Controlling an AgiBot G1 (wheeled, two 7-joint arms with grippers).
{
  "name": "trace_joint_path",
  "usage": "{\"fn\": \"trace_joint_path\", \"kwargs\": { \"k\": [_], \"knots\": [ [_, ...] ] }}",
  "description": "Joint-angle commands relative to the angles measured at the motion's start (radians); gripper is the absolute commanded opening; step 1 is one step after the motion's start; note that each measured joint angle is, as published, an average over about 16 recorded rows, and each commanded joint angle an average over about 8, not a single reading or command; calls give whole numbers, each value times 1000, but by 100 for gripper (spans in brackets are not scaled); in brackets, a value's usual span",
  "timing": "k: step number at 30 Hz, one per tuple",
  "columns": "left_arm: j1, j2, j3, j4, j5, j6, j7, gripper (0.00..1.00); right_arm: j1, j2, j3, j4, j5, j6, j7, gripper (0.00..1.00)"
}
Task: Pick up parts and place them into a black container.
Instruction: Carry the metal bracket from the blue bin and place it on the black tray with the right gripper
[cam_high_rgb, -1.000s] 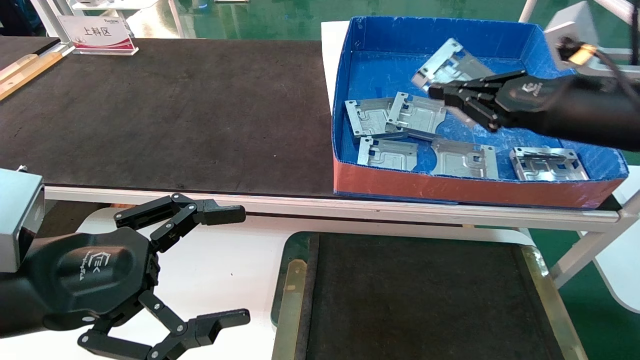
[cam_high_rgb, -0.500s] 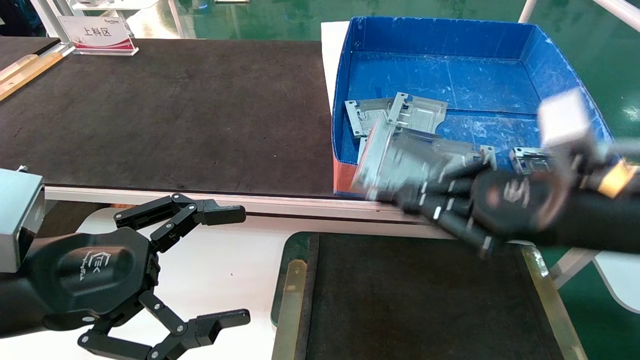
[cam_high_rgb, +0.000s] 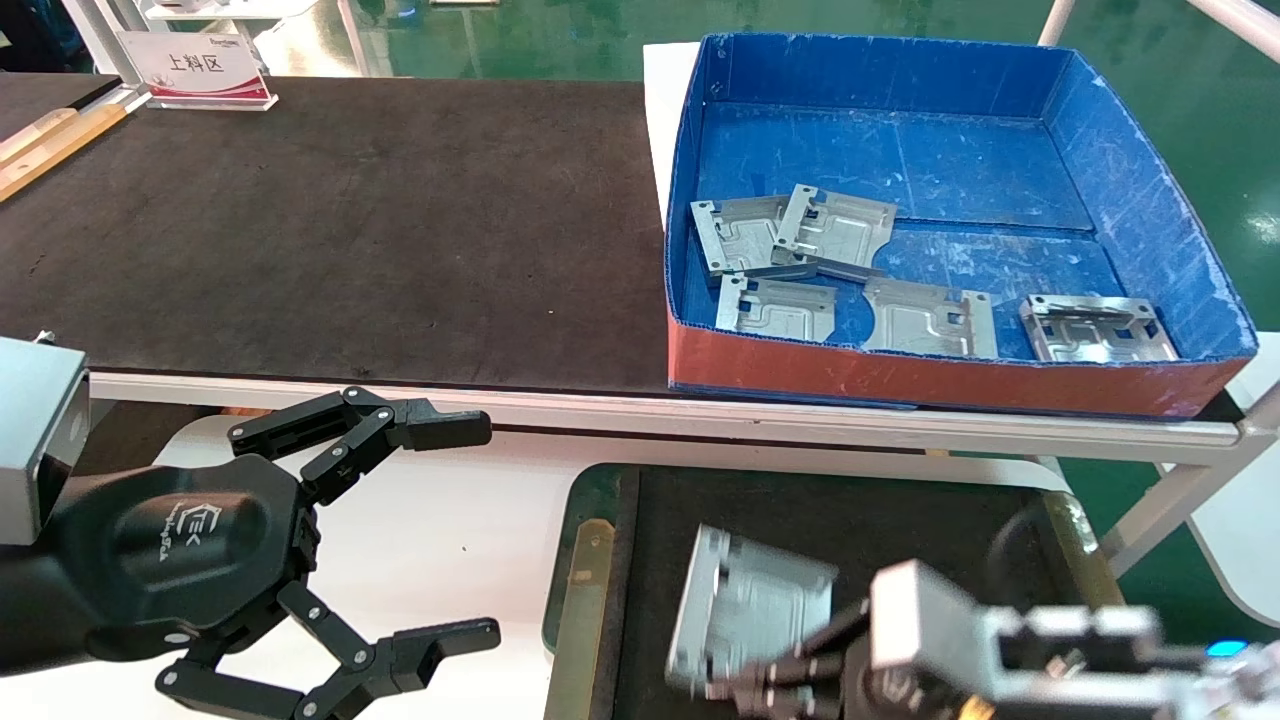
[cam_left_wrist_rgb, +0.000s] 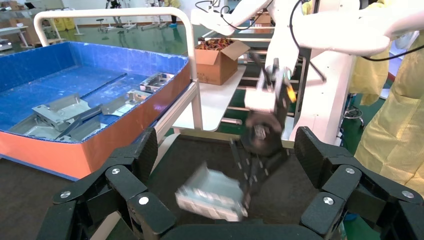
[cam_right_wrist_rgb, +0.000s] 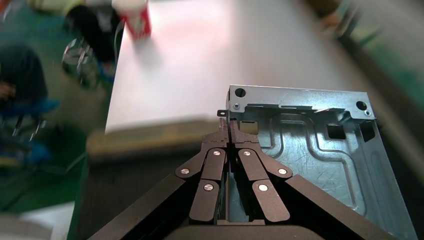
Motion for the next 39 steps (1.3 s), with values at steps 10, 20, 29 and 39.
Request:
{"fn": "trace_joint_path", "kwargs": {
  "k": [10, 20, 29, 39],
  "knots": [
    [0, 0, 0, 0, 0, 0, 0, 100, 53, -118, -81, -190, -141, -54, -206, 0],
    [0, 0, 0, 0, 0, 0, 0, 100, 181, -257, -133, -449, -228, -96, -395, 0],
    [0, 0, 0, 0, 0, 0, 0, 100, 233, -362, -149, -647, -267, -49, -526, 0],
    [0, 0, 0, 0, 0, 0, 0, 100, 265, -451, -147, -825, -277, 26, -619, 0]
  ]
}}
